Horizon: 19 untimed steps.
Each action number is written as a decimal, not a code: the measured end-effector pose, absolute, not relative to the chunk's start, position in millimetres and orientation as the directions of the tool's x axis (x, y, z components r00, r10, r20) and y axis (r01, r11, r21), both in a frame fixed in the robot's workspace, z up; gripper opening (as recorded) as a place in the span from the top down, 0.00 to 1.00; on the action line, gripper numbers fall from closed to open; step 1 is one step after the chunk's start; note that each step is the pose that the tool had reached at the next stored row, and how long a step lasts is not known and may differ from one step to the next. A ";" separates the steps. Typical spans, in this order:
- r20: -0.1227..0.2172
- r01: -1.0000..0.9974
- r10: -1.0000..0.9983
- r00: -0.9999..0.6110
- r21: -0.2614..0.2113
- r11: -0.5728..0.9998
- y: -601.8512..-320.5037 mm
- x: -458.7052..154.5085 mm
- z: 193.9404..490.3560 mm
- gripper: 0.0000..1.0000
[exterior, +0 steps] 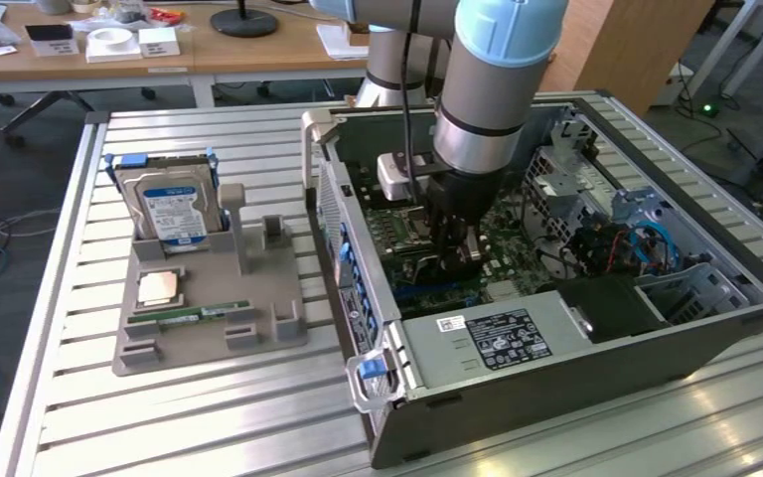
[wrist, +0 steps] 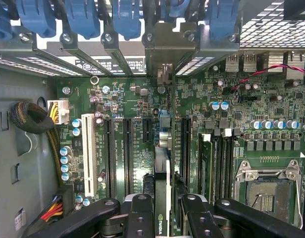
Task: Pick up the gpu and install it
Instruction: 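Insert the gpu into the slot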
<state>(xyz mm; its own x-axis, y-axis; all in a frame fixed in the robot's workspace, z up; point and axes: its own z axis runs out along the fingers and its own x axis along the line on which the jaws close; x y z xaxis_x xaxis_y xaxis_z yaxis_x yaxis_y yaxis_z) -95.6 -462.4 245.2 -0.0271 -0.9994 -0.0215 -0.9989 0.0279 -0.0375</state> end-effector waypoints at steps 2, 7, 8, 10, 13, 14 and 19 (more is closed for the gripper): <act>-0.021 -0.999 -0.999 -0.027 -0.037 0.028 -462.5 -95.6 245.0 0.74; -0.021 -0.999 -0.999 -0.027 -0.037 0.028 -462.5 -95.6 245.0 0.74; -0.021 -0.999 -0.999 -0.027 -0.037 0.028 -462.5 -95.6 245.0 0.74; -0.021 -0.999 -0.999 -0.027 -0.037 0.028 -462.5 -95.6 245.0 0.74; -0.021 -0.999 -0.999 -0.027 -0.037 0.028 -462.5 -95.6 243.9 0.74; -0.021 -0.999 -0.999 -0.027 -0.037 0.028 -462.5 -95.6 243.9 0.74; -0.021 -0.999 -0.999 -0.027 -0.037 0.028 -462.5 -95.6 243.5 0.74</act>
<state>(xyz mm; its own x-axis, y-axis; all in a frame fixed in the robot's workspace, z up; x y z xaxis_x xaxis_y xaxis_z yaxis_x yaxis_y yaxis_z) -95.6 -462.5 243.5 -0.0271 -0.9994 -0.0213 -0.9989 0.0279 -0.0374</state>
